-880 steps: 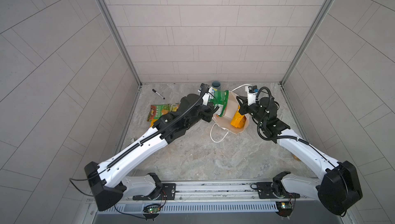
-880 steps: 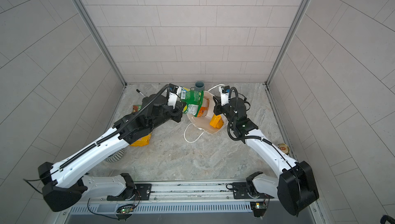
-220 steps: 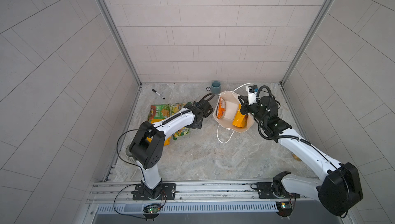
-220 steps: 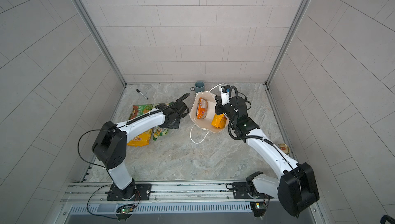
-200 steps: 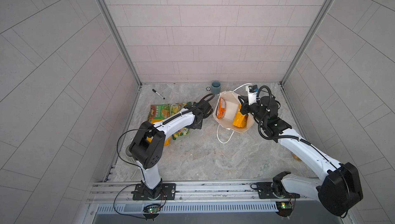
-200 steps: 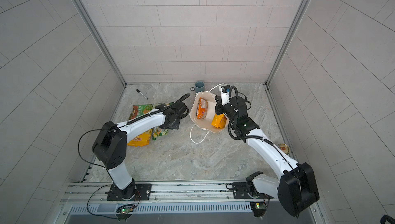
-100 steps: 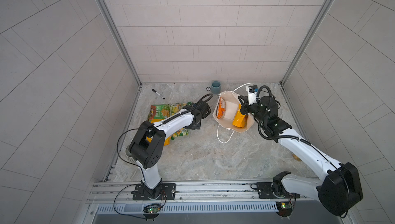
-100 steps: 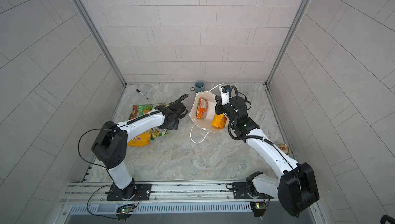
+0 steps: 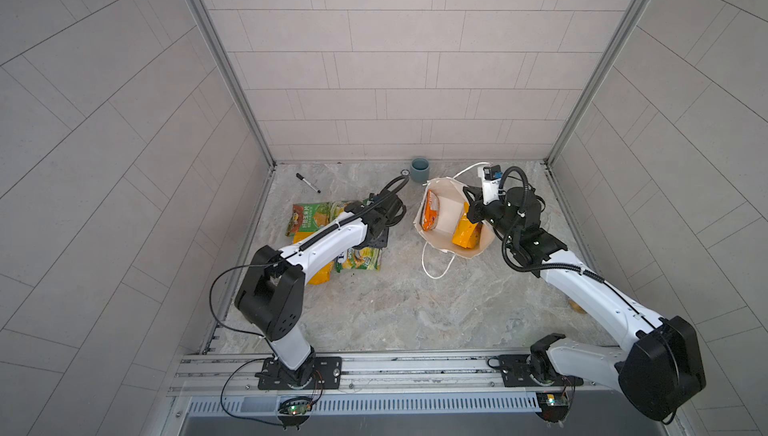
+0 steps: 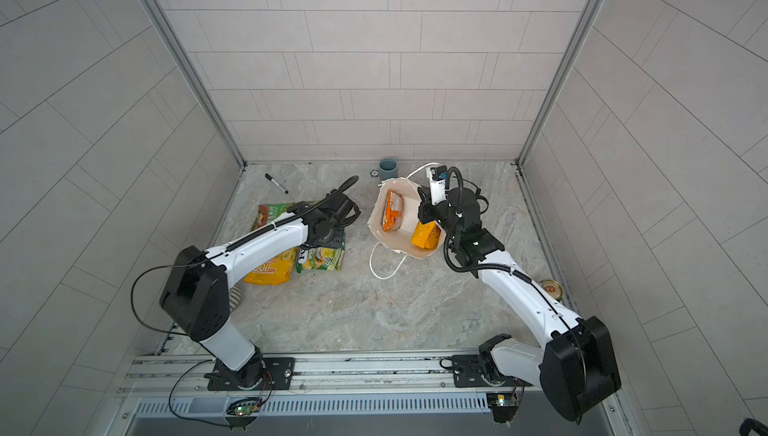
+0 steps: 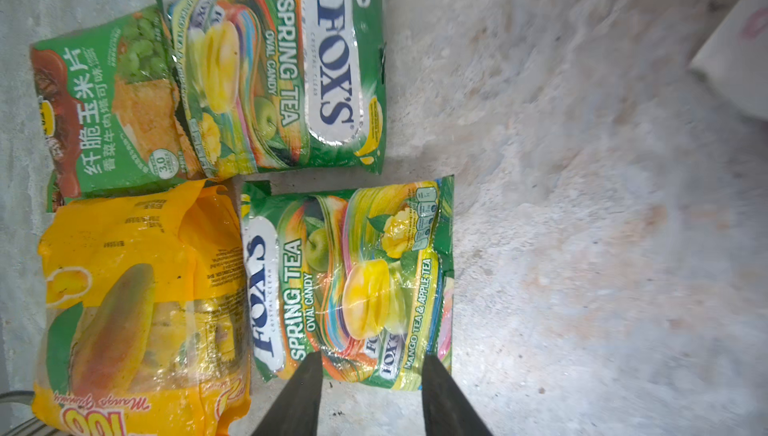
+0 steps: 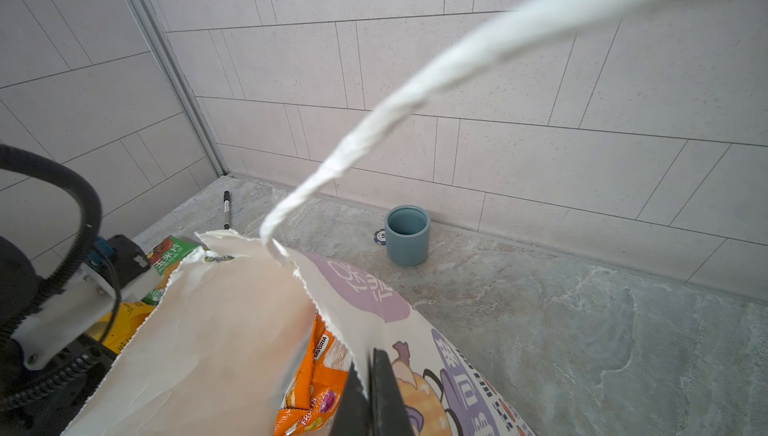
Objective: Take the snacks out of the paper bag
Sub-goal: 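Open the left gripper and release the green packet on the table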
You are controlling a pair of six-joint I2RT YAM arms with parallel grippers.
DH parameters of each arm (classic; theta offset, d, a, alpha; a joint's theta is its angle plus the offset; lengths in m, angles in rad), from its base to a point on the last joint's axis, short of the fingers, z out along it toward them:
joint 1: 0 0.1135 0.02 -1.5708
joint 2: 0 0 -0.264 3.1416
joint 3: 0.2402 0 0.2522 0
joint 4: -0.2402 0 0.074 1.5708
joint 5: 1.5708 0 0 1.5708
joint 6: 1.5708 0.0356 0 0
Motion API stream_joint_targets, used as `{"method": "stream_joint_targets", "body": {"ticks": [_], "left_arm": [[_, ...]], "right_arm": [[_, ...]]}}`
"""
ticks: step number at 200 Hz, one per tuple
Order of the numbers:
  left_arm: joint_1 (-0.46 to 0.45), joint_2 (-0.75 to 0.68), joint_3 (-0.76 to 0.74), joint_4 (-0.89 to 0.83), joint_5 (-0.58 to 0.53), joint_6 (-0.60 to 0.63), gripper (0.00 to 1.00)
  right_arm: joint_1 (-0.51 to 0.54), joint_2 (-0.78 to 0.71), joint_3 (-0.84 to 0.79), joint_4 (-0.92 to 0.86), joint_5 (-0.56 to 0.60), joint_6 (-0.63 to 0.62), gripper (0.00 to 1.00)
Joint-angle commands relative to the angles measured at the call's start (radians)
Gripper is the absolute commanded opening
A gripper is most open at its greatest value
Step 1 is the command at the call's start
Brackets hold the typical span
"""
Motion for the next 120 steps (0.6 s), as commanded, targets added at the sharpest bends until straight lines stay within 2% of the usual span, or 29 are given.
{"method": "stream_joint_targets", "body": {"ticks": [1,14,45,60,77,120], "left_arm": [[0.005,-0.078,0.018,0.044,0.018,0.017,0.45],[0.008,-0.096,-0.031,0.130,0.013,0.023,0.45],[0.019,-0.046,-0.072,0.233,0.097,0.077,0.43],[0.020,0.017,-0.028,0.206,0.122,0.090,0.43],[0.022,0.093,0.037,0.152,0.119,0.104,0.52],[0.066,0.205,0.014,0.204,0.185,0.072,0.51]], "right_arm": [[-0.003,-0.017,0.017,0.007,0.005,0.003,0.00],[-0.003,-0.015,0.018,0.007,0.004,0.003,0.00],[-0.003,-0.014,0.015,0.010,0.006,0.003,0.00],[-0.003,-0.011,0.018,0.009,0.004,0.003,0.00],[-0.003,-0.014,0.019,0.004,0.002,0.002,0.00],[-0.003,-0.020,0.015,0.004,0.007,0.002,0.00]]}}
